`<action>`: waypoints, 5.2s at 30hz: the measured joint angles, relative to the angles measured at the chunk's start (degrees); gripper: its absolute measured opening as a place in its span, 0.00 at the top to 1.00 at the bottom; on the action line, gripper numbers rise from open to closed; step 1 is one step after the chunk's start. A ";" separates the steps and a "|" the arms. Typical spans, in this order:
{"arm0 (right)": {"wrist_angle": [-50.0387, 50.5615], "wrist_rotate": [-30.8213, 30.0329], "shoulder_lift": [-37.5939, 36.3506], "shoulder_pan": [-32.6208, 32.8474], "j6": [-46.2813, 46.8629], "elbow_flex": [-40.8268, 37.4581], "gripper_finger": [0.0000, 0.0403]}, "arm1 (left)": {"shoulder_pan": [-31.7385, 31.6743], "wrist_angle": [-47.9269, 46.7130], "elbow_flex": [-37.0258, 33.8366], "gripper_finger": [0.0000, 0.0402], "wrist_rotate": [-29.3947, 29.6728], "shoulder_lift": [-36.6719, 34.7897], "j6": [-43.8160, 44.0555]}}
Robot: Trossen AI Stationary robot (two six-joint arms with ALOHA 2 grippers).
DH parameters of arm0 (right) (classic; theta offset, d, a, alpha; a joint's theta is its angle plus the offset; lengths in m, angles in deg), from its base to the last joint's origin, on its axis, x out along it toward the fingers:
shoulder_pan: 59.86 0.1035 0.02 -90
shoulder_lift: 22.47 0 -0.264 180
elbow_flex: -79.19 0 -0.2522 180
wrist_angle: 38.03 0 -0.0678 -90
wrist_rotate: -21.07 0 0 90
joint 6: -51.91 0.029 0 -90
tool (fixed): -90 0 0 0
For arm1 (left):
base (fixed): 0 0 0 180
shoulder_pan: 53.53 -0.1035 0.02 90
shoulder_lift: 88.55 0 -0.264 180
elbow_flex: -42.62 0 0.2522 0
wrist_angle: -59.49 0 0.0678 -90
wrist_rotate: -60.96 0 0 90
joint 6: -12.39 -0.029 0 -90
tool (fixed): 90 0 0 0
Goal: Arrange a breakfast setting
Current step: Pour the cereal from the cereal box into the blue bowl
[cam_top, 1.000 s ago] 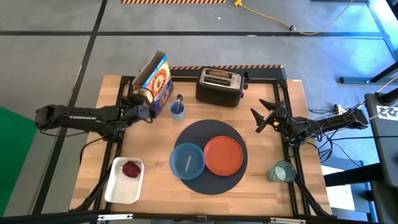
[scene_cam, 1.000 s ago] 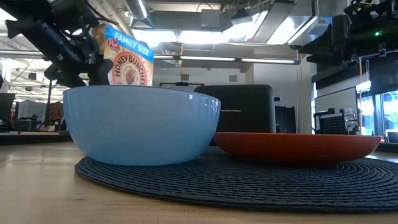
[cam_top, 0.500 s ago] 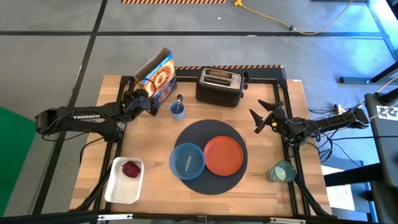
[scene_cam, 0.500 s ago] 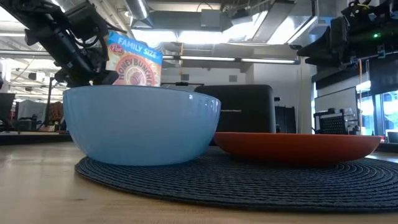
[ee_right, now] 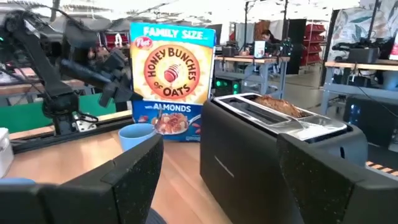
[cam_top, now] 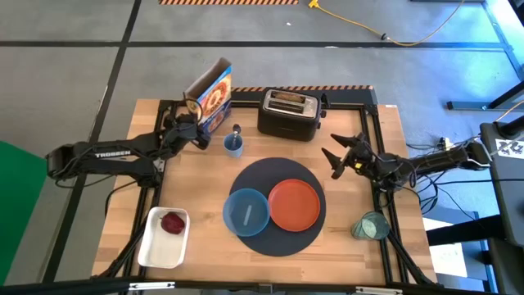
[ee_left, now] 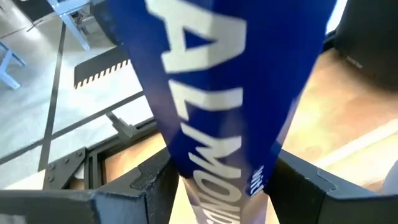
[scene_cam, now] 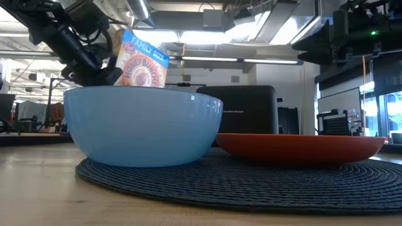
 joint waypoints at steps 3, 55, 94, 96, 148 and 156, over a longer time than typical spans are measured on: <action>2.43 5.62 2.37 -3.86 1.11 2.85 0.25 | 0.00 -0.11 1.32 0.47 0.01 -1.57 -2.53; 25.94 38.39 27.78 -25.22 -3.32 34.67 0.25 | -8.38 -1.52 4.07 0.64 -8.30 2.04 -0.86; 20.59 48.72 27.76 -25.18 -6.20 37.19 0.25 | 9.50 -0.40 12.18 0.64 -15.46 -17.84 -28.31; 20.87 49.57 27.78 -25.18 -6.42 38.42 0.25 | 10.74 -0.37 13.65 0.64 -16.06 -17.78 -29.94; 43.56 41.44 45.51 -16.22 -30.41 74.12 0.46 | 16.48 5.24 20.35 0.64 -20.49 -3.36 -42.34; 43.69 44.87 47.59 -16.20 -30.30 74.12 0.46 | 16.46 6.63 20.35 0.64 -21.99 -3.38 -42.92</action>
